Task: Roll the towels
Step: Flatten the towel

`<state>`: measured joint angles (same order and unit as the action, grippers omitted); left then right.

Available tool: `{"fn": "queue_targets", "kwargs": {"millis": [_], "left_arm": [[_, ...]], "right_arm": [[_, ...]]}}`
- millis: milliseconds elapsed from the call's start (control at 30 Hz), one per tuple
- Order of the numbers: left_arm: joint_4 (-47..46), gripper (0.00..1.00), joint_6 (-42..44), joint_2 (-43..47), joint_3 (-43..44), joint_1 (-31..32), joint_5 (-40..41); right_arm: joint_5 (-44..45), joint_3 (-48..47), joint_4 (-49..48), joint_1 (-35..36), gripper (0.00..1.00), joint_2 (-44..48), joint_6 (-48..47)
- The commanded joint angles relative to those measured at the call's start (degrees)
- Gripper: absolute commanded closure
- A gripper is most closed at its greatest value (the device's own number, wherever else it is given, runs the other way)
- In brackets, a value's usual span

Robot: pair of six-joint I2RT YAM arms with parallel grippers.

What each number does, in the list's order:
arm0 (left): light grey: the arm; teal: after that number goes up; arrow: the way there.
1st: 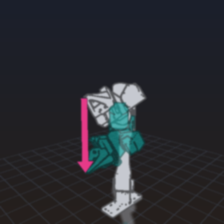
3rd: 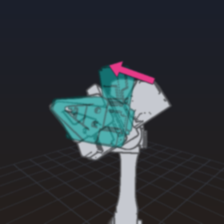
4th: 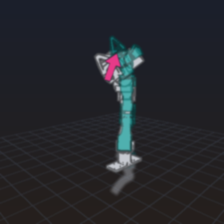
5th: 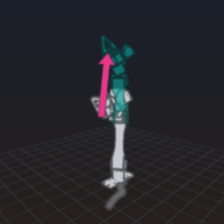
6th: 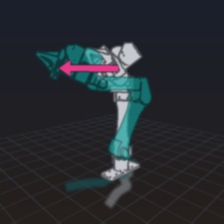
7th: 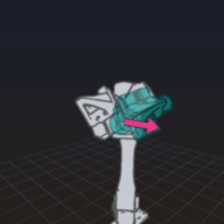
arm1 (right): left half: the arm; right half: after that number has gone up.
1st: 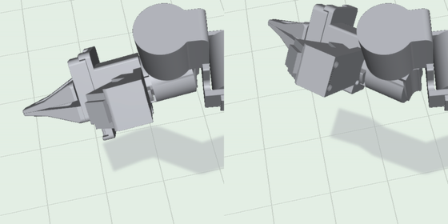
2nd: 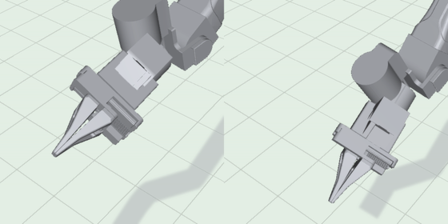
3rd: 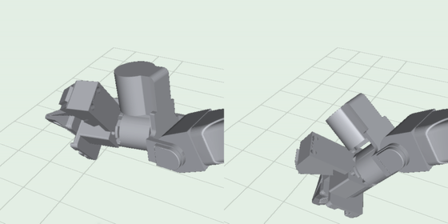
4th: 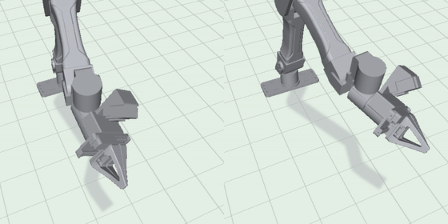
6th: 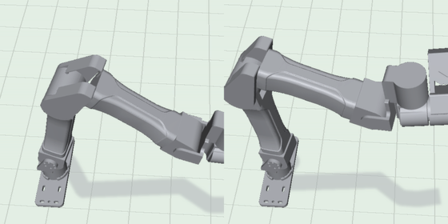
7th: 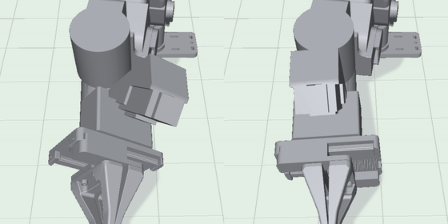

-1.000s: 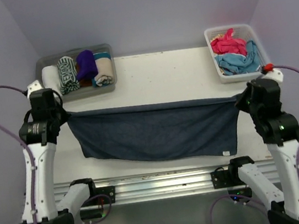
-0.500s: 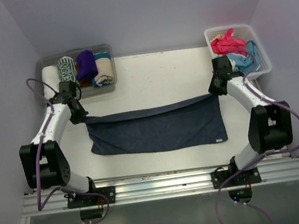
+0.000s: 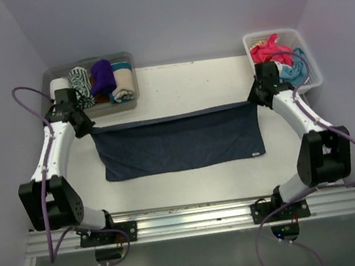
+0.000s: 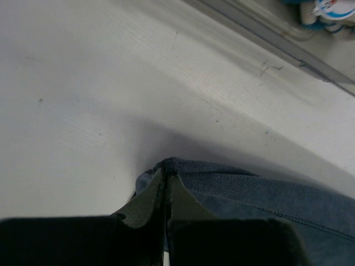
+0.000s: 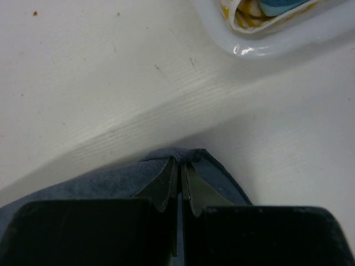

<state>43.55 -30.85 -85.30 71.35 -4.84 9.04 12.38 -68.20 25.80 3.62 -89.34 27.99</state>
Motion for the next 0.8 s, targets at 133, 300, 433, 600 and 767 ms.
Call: {"fn": "queue_targets", "kwargs": {"millis": [133,300,433,600,767], "left_arm": [[1.1,1.0,3.6,19.62,4.23,-0.78,0.81],[2.59,1.0,3.87,22.71,7.39,-0.78,0.63],[4.17,1.0,3.96,27.09,7.66,-0.78,-0.16],[6.8,1.0,3.17,32.38,6.78,-0.78,1.06],[12.08,1.0,2.99,37.22,9.41,-0.78,6.15]], "right_arm": [[1.85,-0.78,4.94,-0.45,1.0,20.85,-1.0],[1.59,-4.21,7.86,-0.45,1.0,27.37,-0.39],[2.12,-4.57,11.28,-0.37,1.0,32.82,-0.3],[2.91,-4.31,15.85,-0.45,1.0,39.75,-1.09],[3.96,-4.13,22.53,-0.37,1.0,45.39,-2.15]]}}
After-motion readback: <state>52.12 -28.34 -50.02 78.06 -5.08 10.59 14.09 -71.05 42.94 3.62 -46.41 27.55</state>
